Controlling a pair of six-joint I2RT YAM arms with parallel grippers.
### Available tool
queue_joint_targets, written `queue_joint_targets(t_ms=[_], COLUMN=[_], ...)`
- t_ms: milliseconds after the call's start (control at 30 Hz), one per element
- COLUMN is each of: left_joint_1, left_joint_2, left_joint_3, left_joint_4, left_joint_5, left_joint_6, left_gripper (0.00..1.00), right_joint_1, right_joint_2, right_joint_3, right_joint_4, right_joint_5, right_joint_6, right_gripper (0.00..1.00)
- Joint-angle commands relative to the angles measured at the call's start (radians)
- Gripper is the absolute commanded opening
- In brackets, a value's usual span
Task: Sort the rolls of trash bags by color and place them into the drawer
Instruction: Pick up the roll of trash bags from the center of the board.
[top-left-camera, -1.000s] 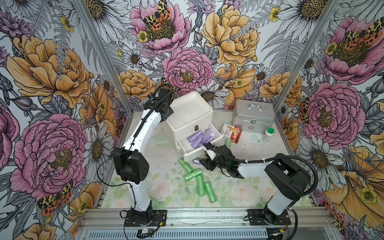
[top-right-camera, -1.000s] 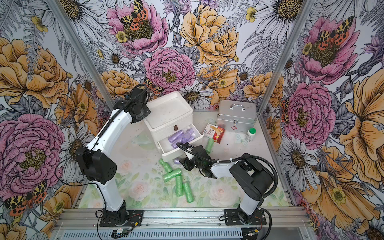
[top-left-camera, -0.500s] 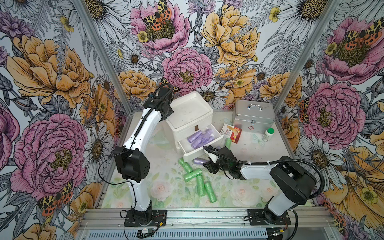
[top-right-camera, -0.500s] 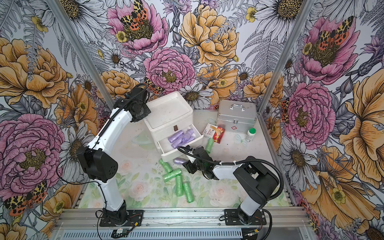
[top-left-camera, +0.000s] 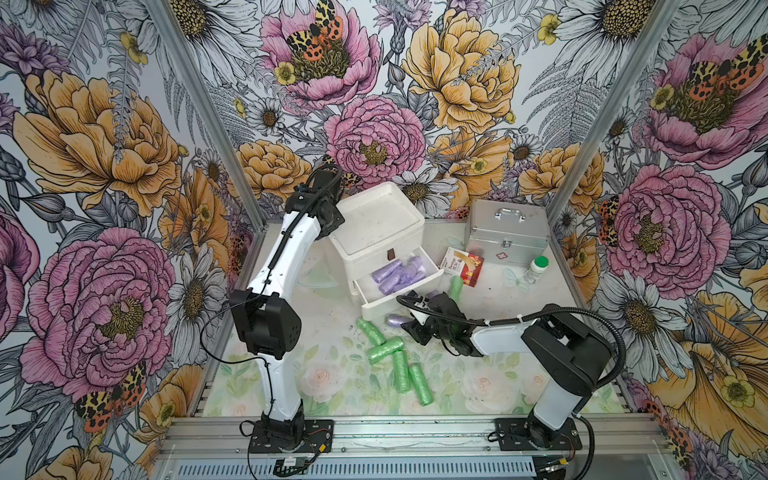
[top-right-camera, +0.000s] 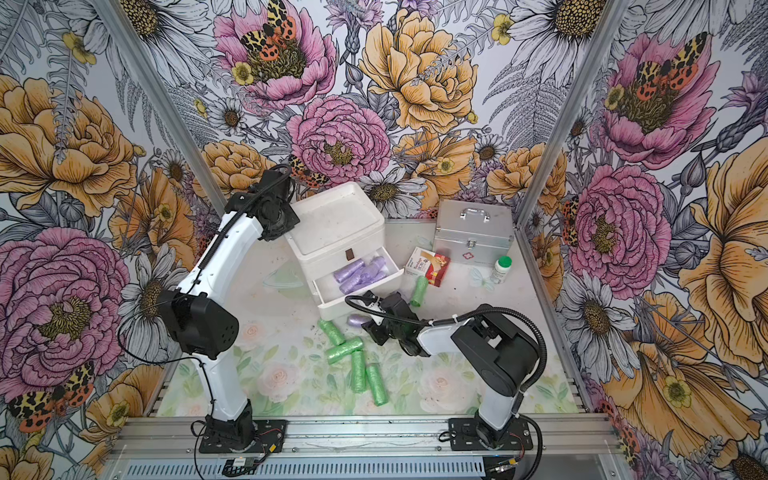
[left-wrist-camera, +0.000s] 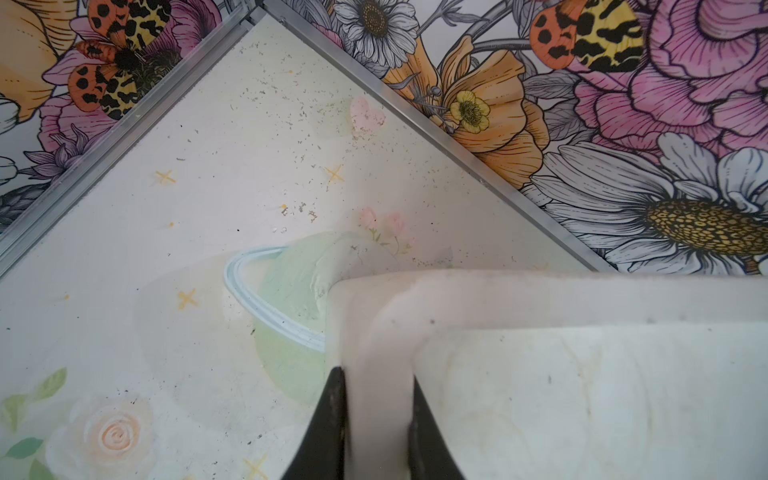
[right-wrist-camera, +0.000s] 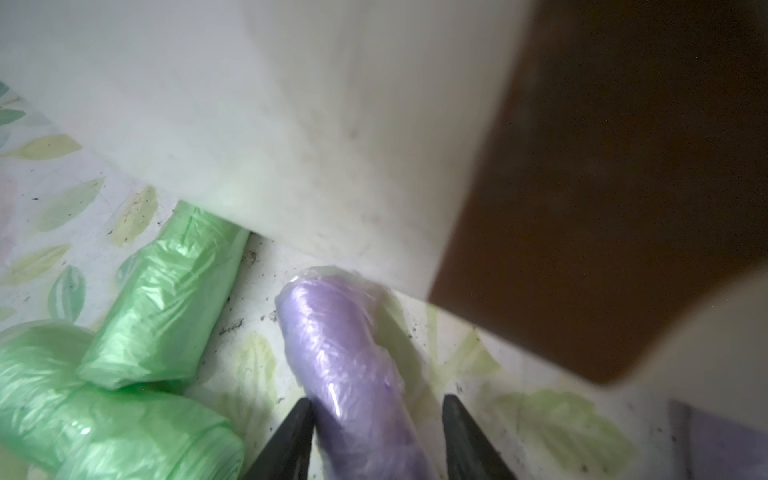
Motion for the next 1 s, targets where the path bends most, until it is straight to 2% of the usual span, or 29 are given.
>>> queue_joint_targets(t_ms=[0, 267, 600, 700, 833, 967], left_joint_1=[0.007, 0.008, 0.003, -0.001, -0.012, -0.021], left_joint_2=[0.124, 0.133, 0.133, 0.138, 0.144, 0.141], left_joint_3=[-0.070, -0.065, -0.076, -0.073, -0.067, -0.067], left_joint_4=[-0.011, -0.011, -0.010, -0.010, -0.010, -0.010], left_joint_5=[0.306, 0.310, 0.312, 0.315, 0.318, 0.319], left_joint_6=[-0.137, -0.138, -0.139, -0.139, -0.143, -0.143], left_gripper=[0.00, 0.00, 0.00, 0.00, 0.00, 0.00], right_joint_1=[0.011, 0.015, 0.021, 0.022, 0.020, 0.021], right_joint_2=[0.028, -0.082, -0.336, -0.381, -0.339, -0.259], right_joint_3=[-0.001, -0.089, -0.219, -0.239, -0.223, -0.170], right_joint_4=[-0.009, -0.065, -0.211, -0.259, -0.278, -0.308], right_joint_5=[0.012, 0.042, 0.089, 0.105, 0.083, 0.059], right_joint_6=[-0.015, 0.000, 0.033, 0.028, 0.031, 0.023], right_gripper=[0.45, 0.28, 0.22, 0.26, 0.48, 0.51])
